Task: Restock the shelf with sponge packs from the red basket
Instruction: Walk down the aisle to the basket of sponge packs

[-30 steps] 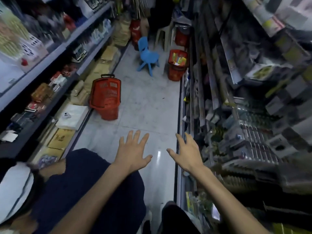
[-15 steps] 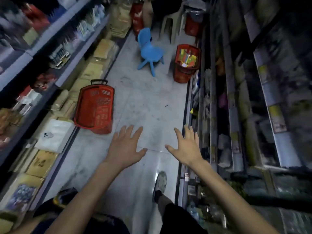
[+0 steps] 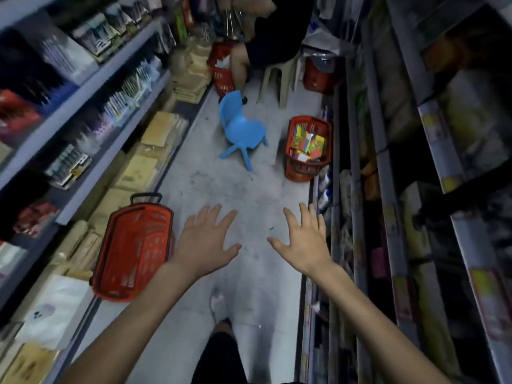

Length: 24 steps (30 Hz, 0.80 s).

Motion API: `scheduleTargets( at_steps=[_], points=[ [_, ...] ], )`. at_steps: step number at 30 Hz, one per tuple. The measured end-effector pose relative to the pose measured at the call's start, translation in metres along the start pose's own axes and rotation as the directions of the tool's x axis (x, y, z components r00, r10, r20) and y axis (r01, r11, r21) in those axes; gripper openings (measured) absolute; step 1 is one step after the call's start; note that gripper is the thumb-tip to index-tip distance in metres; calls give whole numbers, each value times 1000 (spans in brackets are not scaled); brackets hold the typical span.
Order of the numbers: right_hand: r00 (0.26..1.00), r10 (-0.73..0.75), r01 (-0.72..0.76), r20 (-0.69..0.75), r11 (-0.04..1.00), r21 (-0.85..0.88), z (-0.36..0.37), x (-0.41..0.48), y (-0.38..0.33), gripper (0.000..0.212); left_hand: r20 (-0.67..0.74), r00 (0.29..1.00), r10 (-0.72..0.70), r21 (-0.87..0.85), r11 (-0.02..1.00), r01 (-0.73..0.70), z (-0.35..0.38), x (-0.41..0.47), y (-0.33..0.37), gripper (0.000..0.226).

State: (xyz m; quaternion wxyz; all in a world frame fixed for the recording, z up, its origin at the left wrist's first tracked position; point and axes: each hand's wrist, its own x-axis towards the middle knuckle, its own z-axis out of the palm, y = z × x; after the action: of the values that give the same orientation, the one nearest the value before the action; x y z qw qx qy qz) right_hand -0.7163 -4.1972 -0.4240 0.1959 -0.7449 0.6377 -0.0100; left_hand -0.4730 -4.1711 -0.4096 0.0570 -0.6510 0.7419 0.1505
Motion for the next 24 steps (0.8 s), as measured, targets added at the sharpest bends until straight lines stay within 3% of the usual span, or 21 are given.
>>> scheduleTargets(
  at_steps=[4,12,16,19,24],
  points=[
    [1000,15,-15,-25,1000,-8,-20,116,-1,85,-26,999,35,31,999,-34,-33,116,-36,94],
    [991,81,-84,-105,996,-24,-82,316,-12,85,-13,983,181,92,980,-179,-130,345,-85,86],
    [980,138,-135,-141,990,28,-114,393,-3,88,-106,945,311,79,950,-303,-160,442,-92,84],
    [972,177,-170,-156,984,60,-127,455,17,101,-42,938,344,96,936,-339,-173,517,-92,85],
    [942,278,-255,-186,957,138,-140,563,66,100,60,911,408,153,898,-412,-202,653,-75,94]
  ],
)
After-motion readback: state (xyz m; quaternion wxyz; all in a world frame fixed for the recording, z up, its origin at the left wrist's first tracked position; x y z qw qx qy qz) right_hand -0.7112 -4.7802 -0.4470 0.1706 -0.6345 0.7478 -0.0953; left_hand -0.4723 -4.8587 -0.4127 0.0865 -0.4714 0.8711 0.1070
